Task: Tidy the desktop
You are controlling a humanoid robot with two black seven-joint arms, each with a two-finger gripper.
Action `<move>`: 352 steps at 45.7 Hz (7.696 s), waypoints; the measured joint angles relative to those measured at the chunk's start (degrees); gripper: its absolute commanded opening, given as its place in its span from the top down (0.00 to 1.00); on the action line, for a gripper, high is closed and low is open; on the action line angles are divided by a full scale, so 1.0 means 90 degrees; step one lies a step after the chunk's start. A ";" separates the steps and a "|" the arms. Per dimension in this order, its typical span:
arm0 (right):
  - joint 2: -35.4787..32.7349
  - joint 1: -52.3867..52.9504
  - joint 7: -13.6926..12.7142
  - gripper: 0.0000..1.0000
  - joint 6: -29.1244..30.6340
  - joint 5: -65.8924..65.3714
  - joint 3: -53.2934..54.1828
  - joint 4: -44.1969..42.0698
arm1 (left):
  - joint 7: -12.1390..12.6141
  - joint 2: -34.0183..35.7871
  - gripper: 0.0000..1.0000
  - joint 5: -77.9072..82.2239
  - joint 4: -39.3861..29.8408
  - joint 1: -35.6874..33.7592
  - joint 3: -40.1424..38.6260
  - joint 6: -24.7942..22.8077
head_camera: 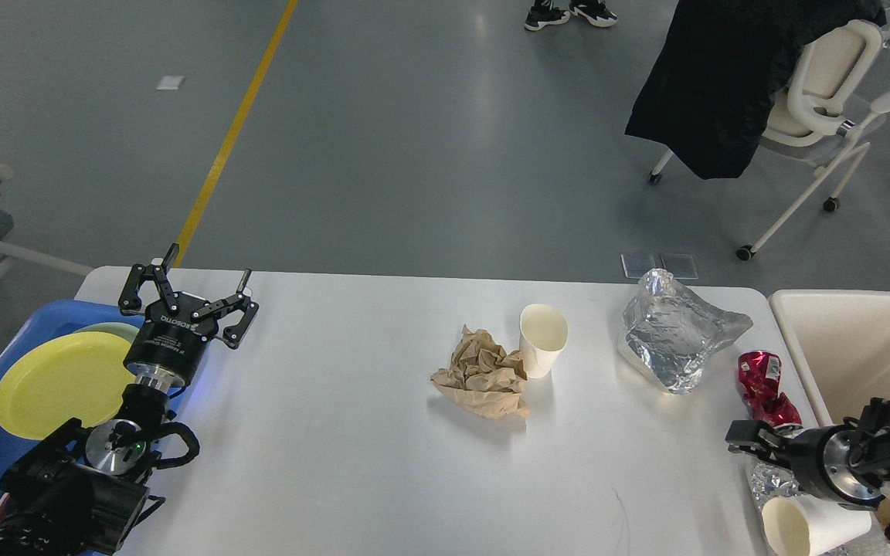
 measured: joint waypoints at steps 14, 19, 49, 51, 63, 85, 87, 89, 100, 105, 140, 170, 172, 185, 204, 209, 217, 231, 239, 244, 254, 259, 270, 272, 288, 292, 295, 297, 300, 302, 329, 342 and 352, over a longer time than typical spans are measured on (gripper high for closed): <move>0.0662 -0.0502 0.0002 0.00 -0.0096 -0.0002 0.0002 -0.0768 | 0.0000 0.0000 0.00 0.0000 0.0000 0.0000 0.0000 0.0000; 0.0817 -0.0765 0.0005 0.02 -0.0127 -0.0018 0.0005 -0.1076 | 0.0000 0.0000 0.00 0.0000 0.0000 0.0000 0.0000 0.0000; 0.0917 -0.1261 0.0043 1.00 -0.0156 -0.0627 -0.0046 -0.1183 | 0.0000 0.0000 0.00 0.0000 0.0000 0.0004 0.0000 -0.0019; 0.0916 -0.1258 0.0042 1.00 -0.0153 -0.0626 -0.0105 -0.1180 | 0.0000 0.0000 0.00 0.0000 0.0000 0.0004 0.0000 -0.0019; 0.0915 -0.1247 0.0031 1.00 -0.0159 -0.0613 -0.0238 -0.1157 | 0.0000 0.0000 0.00 0.0000 0.0000 0.0005 0.0000 -0.0019; 0.0657 -0.0861 0.0030 1.00 -0.0132 -0.0645 -0.0546 -0.0668 | 0.0000 0.0000 0.00 0.0000 0.0000 0.0006 0.0000 -0.0019; 0.0600 -0.0716 0.0030 1.00 -0.0123 -0.0676 -0.0638 -0.0499 | 0.0000 0.0000 0.00 0.0000 0.0000 0.0006 0.0000 -0.0019; 0.0541 -0.0571 0.0029 1.00 -0.0112 -0.0699 -0.0714 -0.0345 | 0.0000 0.0000 0.00 0.0000 0.0000 0.0006 0.0000 -0.0019; 0.0220 0.0557 0.0030 1.00 -0.0017 -0.0844 -0.1244 0.0548 | 0.0000 0.0000 0.00 0.0000 0.0000 0.0006 0.0000 -0.0019; 0.0198 0.1076 0.0030 1.00 0.0093 -0.0945 -0.1553 0.0893 | 0.0000 0.0000 0.00 0.0000 0.0000 0.0006 0.0000 -0.0019; 0.0283 0.6093 0.0019 1.00 0.5135 -0.0990 -0.1712 0.1646 | 0.0000 0.0000 0.00 0.0000 0.0000 0.0005 0.0000 -0.0019; 0.0234 0.7136 -0.0141 1.00 0.6535 -0.1010 -0.1343 0.1508 | 0.0000 0.0000 0.00 0.0000 0.0000 0.0005 0.0000 -0.0019; 0.0234 0.7136 -0.0155 1.00 0.6515 -0.1011 -0.1352 0.1497 | 0.0000 0.0000 0.00 0.0000 0.0000 0.0005 0.0000 -0.0019; -0.0059 0.6043 -0.0194 1.00 0.6059 -0.1277 -0.1919 0.0302 | 0.0000 0.0000 0.00 0.0000 0.0000 0.0005 0.0000 -0.0019; -0.0773 0.2387 -0.0184 1.00 0.3861 -0.1197 -0.1997 -0.2321 | 0.0000 0.0000 0.00 0.0000 0.0000 0.0004 0.0000 -0.0019; -0.0751 0.1180 -0.0185 1.00 0.2917 -0.1082 -0.1932 -0.3227 | 0.0000 0.0000 0.00 0.0000 0.0000 0.0004 0.0000 -0.0019; -0.0454 -0.1004 -0.0196 1.00 0.1838 0.0006 -0.1613 -0.4858 | 0.0000 0.0000 0.00 0.0000 0.0000 0.0004 0.0000 -0.0019; 0.0234 -0.2847 -0.0195 1.00 0.1399 0.1045 -0.1484 -0.6554 | 0.0000 0.0000 0.00 0.0000 0.0000 0.0004 0.0000 -0.0019; 0.0439 -0.3489 -0.0194 0.87 0.1433 0.1066 -0.1483 -0.7393 | 0.0000 0.0000 0.00 0.0000 0.0000 0.0004 0.0000 -0.0019; 0.0509 -0.3632 -0.0194 0.00 0.1475 0.1069 -0.1468 -0.7647 | 0.0000 0.0000 0.00 0.0000 0.0000 0.0001 0.0000 -0.0019; 0.0661 -0.3707 -0.0175 0.00 0.1497 0.1070 -0.1424 -0.7698 | 0.0000 0.0000 0.00 0.0000 0.0000 0.0001 0.0000 -0.0019; 0.0671 -0.3713 -0.0176 0.00 0.1483 0.1070 -0.1422 -0.7699 | 0.0000 0.0000 0.00 0.0000 0.0000 0.0001 0.0000 -0.0019; 0.0675 -0.3629 -0.0184 0.00 0.1456 0.1070 -0.1389 -0.7700 | 0.0000 0.0000 0.00 0.0000 0.0000 0.0002 0.0000 -0.0019; 0.0679 -0.3566 -0.0184 0.00 0.1454 0.1070 -0.1383 -0.7700 | 0.0000 0.0000 0.00 0.0000 0.0000 0.0003 0.0000 -0.0019; 0.0773 -0.1544 -0.0073 0.00 0.2713 0.0995 -0.1369 -0.7403 | 0.0000 0.0000 0.00 0.0000 0.0000 0.0003 0.0000 -0.0019; 0.0922 -0.0861 0.0071 0.00 0.3417 0.0977 -0.1368 -0.7167 | 0.0000 0.0000 0.00 0.0000 0.0000 0.0004 0.0000 -0.0019; 0.1071 -0.0183 0.0246 0.00 0.3906 0.0945 -0.1368 -0.6716 | 0.0000 0.0000 0.00 0.0000 0.0000 0.0004 0.0000 -0.0019; 0.1138 0.0212 0.0298 0.00 0.4102 0.0909 -0.1371 -0.6328 | 0.0000 0.0000 0.00 -0.0001 0.0000 0.0004 0.0000 -0.0019; 0.1275 0.0877 0.0343 0.00 0.4309 0.0815 -0.1364 -0.5550 | 0.0000 0.0000 0.00 0.0000 0.0000 0.0004 0.0000 -0.0019; 0.1379 0.1304 0.0348 0.00 0.4378 0.0742 -0.1353 -0.4984 | 0.0000 0.0000 0.00 0.0000 0.0000 0.0004 0.0000 -0.0019; 0.2206 0.4098 0.0344 0.00 0.4399 -0.0249 -0.0628 0.0205 | 0.0000 0.0000 0.00 0.0000 0.0000 0.0005 0.0000 -0.0019; 0.2270 0.3668 0.0327 0.00 0.3700 -0.0181 -0.0658 -0.0054 | 0.0000 0.0000 0.00 0.0000 0.0000 0.0006 0.0000 -0.0019; 0.2322 0.2511 0.0323 0.00 0.3331 0.0396 -0.0650 -0.1319 | 0.0000 0.0000 0.00 0.0000 0.0000 0.0006 0.0000 -0.0019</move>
